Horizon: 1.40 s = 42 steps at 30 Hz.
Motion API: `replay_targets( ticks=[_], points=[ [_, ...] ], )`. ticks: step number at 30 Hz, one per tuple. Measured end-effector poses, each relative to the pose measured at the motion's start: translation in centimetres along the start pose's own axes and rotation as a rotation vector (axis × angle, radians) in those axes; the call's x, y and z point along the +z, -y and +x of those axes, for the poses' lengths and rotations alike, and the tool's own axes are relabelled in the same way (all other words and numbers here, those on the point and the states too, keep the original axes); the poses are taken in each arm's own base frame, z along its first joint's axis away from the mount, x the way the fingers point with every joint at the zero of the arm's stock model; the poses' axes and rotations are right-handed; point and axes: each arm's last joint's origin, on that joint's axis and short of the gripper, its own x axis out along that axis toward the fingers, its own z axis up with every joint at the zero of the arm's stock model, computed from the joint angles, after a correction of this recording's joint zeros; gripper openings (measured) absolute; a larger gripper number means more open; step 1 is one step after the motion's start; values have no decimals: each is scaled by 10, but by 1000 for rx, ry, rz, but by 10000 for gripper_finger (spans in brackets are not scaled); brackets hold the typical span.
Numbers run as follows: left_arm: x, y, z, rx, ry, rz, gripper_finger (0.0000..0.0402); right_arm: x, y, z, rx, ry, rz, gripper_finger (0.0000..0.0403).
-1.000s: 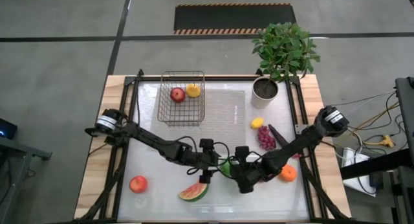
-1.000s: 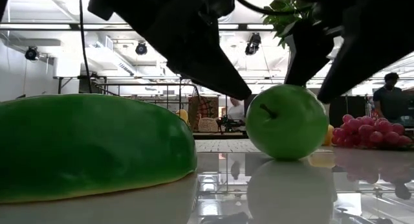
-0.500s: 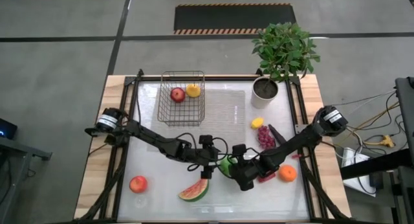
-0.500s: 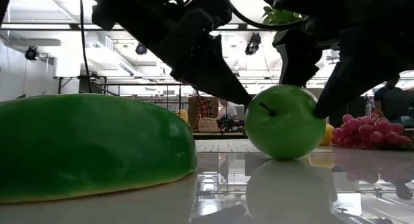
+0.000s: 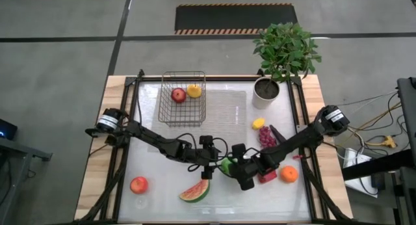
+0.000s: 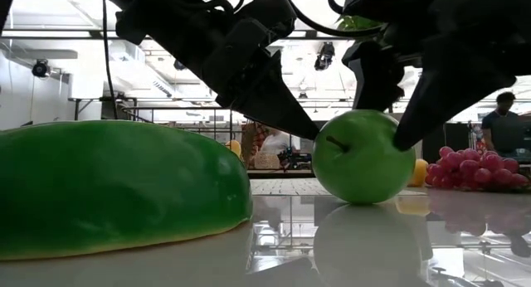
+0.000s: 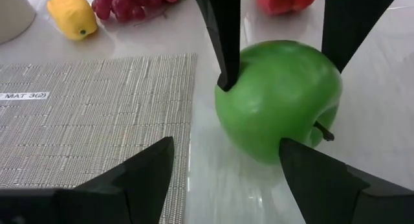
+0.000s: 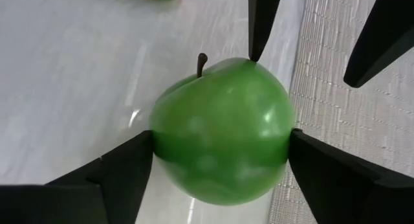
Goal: Build produce basket
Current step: Put the green apple into the brown wire basket
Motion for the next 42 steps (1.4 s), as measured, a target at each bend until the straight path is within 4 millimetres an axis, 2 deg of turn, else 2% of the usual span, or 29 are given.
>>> replay_targets(
  ticks=[6, 11, 15, 21, 26, 30, 36, 42],
  points=[
    [1, 0, 0, -1, 2, -1, 264, 0, 1, 0, 21, -2, 8, 280],
    [7, 0, -7, -4, 22, 6, 264, 1, 0, 0, 32, 8, 36, 277],
    [20, -2, -29, -13, 43, 35, 264, 1, 1, -4, 41, 8, 65, 280],
    [41, 0, -75, -49, 140, 121, 264, 5, 6, -17, -25, 73, 128, 280],
    [44, 6, -109, -92, 269, 158, 264, 15, 8, -24, -36, 255, 232, 281],
    [35, 9, -125, -122, 334, 150, 264, 19, 8, -22, -34, 483, 321, 281],
    [19, 6, -128, -132, 420, 111, 264, 21, 16, -17, -36, 778, 440, 281],
    [20, 4, -133, -141, 459, 72, 273, 19, 23, -15, -38, 823, 486, 281]
  ],
)
